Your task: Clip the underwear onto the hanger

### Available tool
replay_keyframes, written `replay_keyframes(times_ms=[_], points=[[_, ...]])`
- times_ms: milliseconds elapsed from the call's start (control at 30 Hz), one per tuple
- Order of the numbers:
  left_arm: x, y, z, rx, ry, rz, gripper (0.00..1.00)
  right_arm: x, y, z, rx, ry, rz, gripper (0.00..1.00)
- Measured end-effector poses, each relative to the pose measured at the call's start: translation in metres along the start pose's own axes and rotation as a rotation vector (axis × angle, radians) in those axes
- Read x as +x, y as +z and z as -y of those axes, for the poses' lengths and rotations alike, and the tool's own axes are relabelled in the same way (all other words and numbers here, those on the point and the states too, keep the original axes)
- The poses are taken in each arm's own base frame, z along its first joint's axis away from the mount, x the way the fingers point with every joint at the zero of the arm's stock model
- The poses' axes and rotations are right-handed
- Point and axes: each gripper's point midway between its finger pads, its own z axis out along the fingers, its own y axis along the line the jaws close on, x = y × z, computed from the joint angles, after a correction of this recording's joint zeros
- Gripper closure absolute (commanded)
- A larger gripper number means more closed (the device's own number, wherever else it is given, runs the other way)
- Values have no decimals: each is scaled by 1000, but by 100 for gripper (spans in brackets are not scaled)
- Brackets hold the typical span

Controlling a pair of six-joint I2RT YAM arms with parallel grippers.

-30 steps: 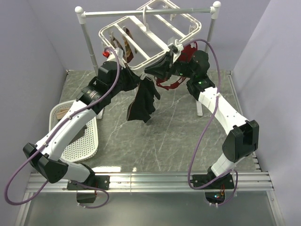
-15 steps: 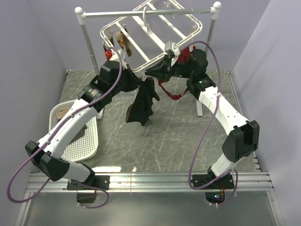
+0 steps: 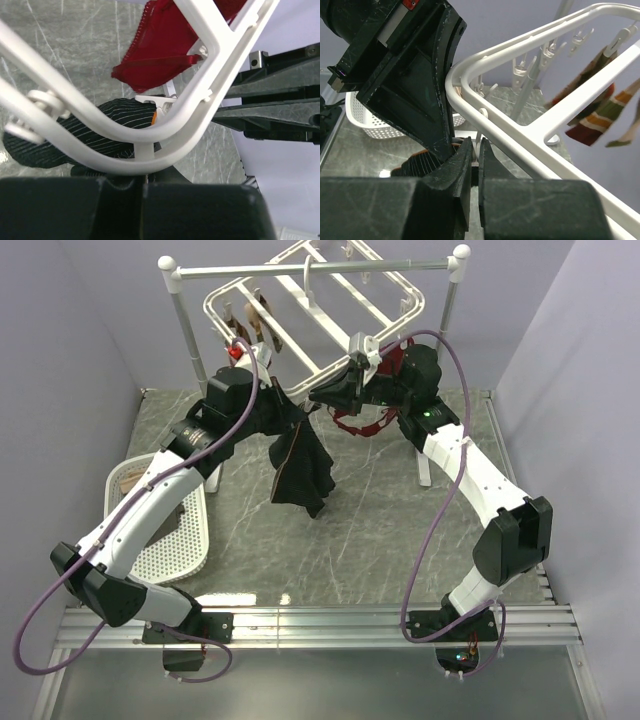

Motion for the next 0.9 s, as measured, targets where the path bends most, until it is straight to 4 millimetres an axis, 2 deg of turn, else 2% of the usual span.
replay_keyframes(times_ms=[33, 300, 333, 633, 833, 867, 900], points=[[1, 0, 0, 7, 4, -5, 100, 0, 0, 0, 0, 2, 0, 87], [1, -2, 2, 36, 6, -24, 100, -2, 0, -5, -26, 14, 9, 68], [0, -2, 1, 38, 7, -24, 100, -2, 0, -6, -30, 16, 9, 63], [-7, -2, -1, 44, 4, -14, 100, -3, 1, -9, -40, 38, 9, 48], [-11, -4, 0, 60, 13, -8, 100, -2, 1, -10, -40, 47, 6, 44], [-11, -4, 1, 65, 18, -12, 100, -1, 1, -10, -41, 51, 3, 45], [-11, -3, 1, 69, 21, -14, 100, -1, 1, -10, -41, 50, 1, 52]])
